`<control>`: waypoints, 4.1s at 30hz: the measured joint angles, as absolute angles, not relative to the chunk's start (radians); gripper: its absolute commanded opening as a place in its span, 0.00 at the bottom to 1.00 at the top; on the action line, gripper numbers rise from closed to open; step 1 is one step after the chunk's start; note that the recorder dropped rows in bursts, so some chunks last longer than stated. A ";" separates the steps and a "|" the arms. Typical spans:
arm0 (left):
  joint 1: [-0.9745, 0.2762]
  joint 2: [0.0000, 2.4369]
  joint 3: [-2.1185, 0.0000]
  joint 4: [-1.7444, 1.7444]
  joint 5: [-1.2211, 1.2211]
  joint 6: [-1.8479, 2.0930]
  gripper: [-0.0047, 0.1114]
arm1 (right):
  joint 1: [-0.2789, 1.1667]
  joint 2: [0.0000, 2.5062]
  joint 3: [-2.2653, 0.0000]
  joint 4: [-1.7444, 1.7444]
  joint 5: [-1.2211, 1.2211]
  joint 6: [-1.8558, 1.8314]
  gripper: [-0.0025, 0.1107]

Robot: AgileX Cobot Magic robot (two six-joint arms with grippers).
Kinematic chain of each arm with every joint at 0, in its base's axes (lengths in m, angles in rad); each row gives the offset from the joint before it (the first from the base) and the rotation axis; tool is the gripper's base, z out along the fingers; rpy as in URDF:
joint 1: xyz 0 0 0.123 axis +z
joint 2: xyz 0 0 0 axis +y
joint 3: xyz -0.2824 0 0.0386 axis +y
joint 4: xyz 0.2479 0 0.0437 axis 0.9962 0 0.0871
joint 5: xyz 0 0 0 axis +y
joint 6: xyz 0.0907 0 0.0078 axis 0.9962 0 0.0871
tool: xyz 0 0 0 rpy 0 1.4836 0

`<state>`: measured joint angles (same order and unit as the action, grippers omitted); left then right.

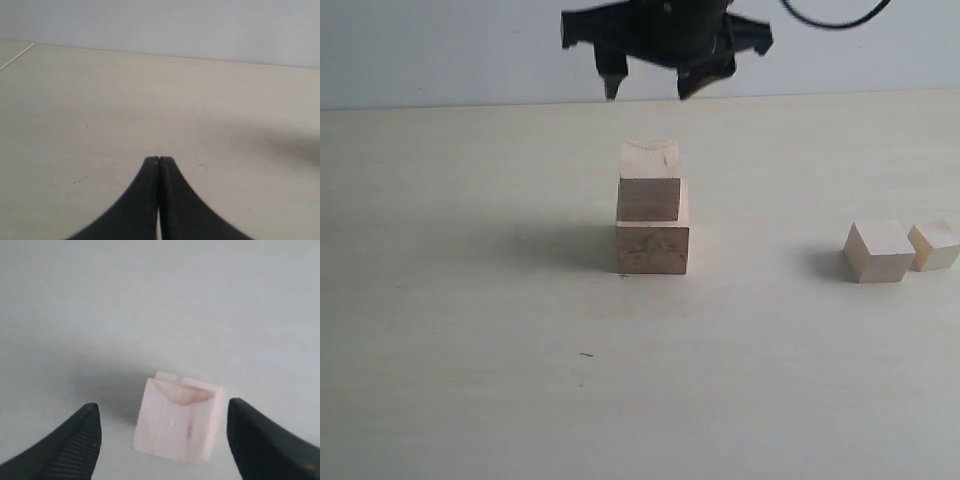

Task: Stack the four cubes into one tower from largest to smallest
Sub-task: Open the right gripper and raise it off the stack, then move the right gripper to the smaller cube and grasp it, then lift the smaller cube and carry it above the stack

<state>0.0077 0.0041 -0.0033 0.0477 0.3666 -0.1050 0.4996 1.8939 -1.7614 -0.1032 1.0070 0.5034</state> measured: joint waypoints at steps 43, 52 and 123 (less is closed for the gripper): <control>0.008 0.004 -0.003 0.048 0.367 -0.105 0.04 | 0.028 1.902 -1.192 -0.131 0.872 0.235 0.59; 0.008 0.004 -0.003 0.048 0.367 -0.105 0.04 | 0.028 1.902 -1.192 -0.171 0.830 0.265 0.59; 0.008 0.004 -0.003 0.048 0.367 -0.105 0.04 | 0.211 1.641 -1.779 0.437 1.213 0.000 0.40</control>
<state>0.0077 0.0041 -0.0033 0.0477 0.3666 -0.1050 0.2114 1.6407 -1.7785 0.4366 1.2130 0.0000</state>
